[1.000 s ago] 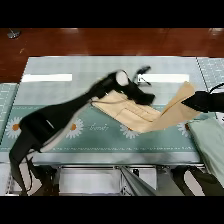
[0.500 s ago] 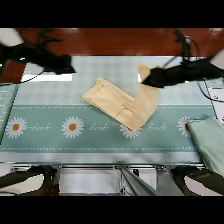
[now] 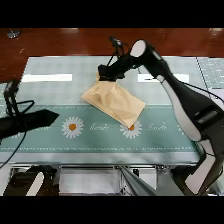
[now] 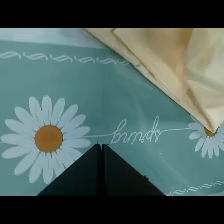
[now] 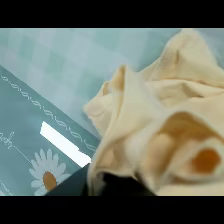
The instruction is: Fold the shirts.
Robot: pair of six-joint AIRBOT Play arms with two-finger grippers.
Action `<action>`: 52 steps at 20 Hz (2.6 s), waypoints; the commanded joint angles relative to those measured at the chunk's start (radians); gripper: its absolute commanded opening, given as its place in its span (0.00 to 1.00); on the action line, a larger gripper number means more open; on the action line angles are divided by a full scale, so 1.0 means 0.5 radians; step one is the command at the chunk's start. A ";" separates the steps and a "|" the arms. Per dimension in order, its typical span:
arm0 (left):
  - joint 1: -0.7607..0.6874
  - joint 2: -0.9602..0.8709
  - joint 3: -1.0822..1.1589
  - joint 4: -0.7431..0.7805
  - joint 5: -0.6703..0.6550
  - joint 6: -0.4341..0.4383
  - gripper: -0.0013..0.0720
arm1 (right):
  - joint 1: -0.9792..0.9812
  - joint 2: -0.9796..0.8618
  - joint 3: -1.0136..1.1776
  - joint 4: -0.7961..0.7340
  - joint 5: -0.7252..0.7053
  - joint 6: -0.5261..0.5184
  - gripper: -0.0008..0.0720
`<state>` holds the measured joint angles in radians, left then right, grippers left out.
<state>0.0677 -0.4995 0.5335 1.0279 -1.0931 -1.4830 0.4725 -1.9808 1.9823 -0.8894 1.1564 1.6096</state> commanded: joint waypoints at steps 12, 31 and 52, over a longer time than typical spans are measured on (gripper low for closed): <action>0.014 0.146 -0.297 -0.038 0.281 -0.067 0.05 | -0.978 1.257 -0.971 -0.749 0.622 -0.095 0.88; 0.014 -0.073 -0.298 -0.301 0.303 -0.059 0.05 | -0.538 0.865 -1.924 0.706 -0.367 -0.531 0.05; 0.014 -0.073 -0.298 -0.300 0.273 -0.059 0.05 | -2.190 1.741 -0.298 -0.723 1.403 0.173 0.05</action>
<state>0.0734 -0.5362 0.3851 0.8772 -0.9565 -1.5124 -0.4541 -1.2285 1.9453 -1.1851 1.8172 1.6958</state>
